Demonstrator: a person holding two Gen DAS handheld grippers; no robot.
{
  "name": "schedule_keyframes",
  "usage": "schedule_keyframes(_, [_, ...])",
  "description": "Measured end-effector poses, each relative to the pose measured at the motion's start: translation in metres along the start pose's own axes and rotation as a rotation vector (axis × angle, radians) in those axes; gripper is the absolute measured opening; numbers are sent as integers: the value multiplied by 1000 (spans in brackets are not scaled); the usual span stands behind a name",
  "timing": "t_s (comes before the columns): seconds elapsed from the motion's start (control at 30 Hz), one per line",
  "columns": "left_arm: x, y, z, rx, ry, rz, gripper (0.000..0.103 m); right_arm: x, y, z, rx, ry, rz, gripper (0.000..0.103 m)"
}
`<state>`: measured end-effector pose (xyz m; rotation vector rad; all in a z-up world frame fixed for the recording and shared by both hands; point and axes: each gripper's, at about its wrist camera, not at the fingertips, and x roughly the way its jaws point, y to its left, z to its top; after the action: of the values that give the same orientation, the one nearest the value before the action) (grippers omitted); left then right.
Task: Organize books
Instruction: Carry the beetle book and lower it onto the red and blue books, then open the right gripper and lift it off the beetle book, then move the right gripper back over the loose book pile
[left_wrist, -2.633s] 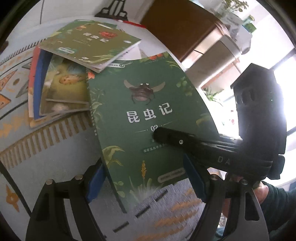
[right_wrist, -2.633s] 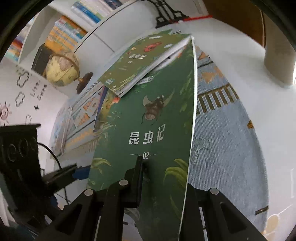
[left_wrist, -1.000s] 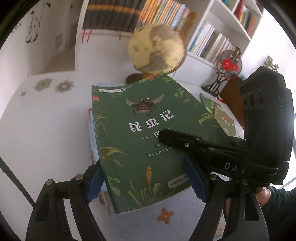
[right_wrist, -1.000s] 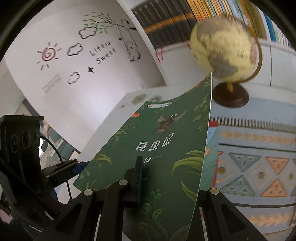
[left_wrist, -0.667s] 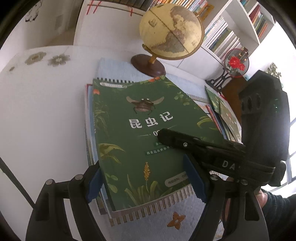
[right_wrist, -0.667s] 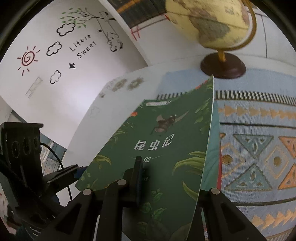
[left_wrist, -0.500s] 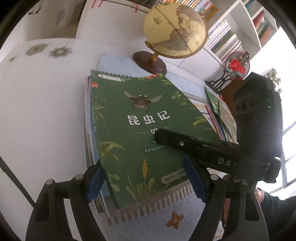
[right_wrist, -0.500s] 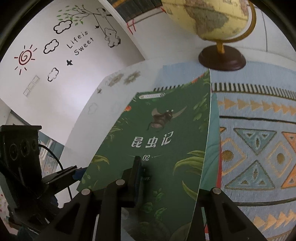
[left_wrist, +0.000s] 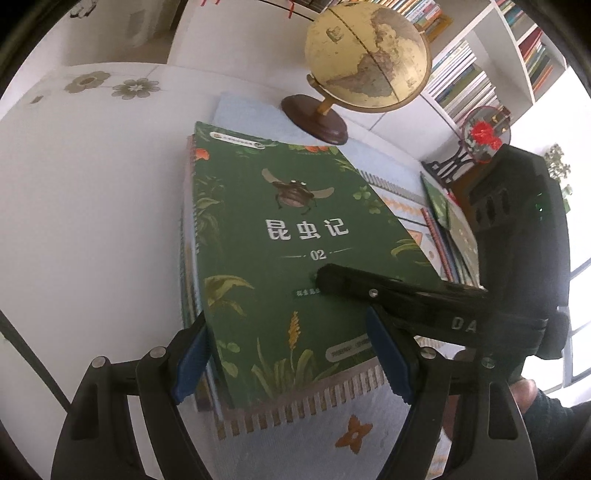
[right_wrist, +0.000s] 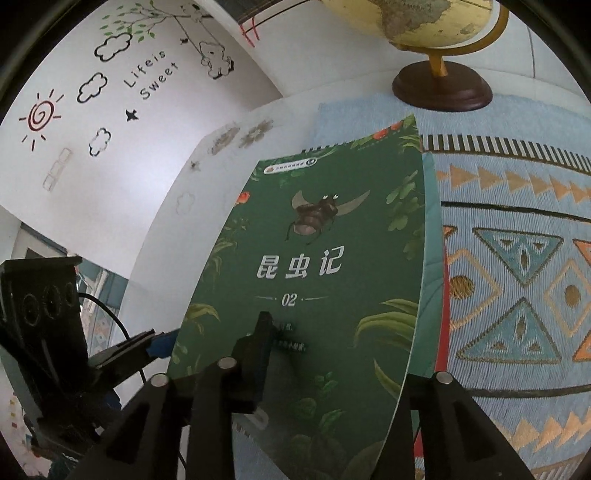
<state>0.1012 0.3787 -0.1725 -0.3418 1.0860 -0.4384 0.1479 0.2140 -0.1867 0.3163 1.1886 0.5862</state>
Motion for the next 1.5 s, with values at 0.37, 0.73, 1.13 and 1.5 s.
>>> schedule_keyframes(0.37, [-56,-14,-51,-67,-30,173,77,-56,-15,-58,62,126,-107,39])
schedule_keyframes(0.73, [-73,-217,-76,89,-114,253,84,-249,-38,-109,-51,-186,-343,54])
schedule_keyframes(1.13, [-89,-426,-105,291,-313,441,102,-401,-111,-176,102,-239,-536,54])
schedule_keyframes(1.5, [-44,-454,-104,263,-206,379,102,-420,-155,-195,260,-202,-555,54])
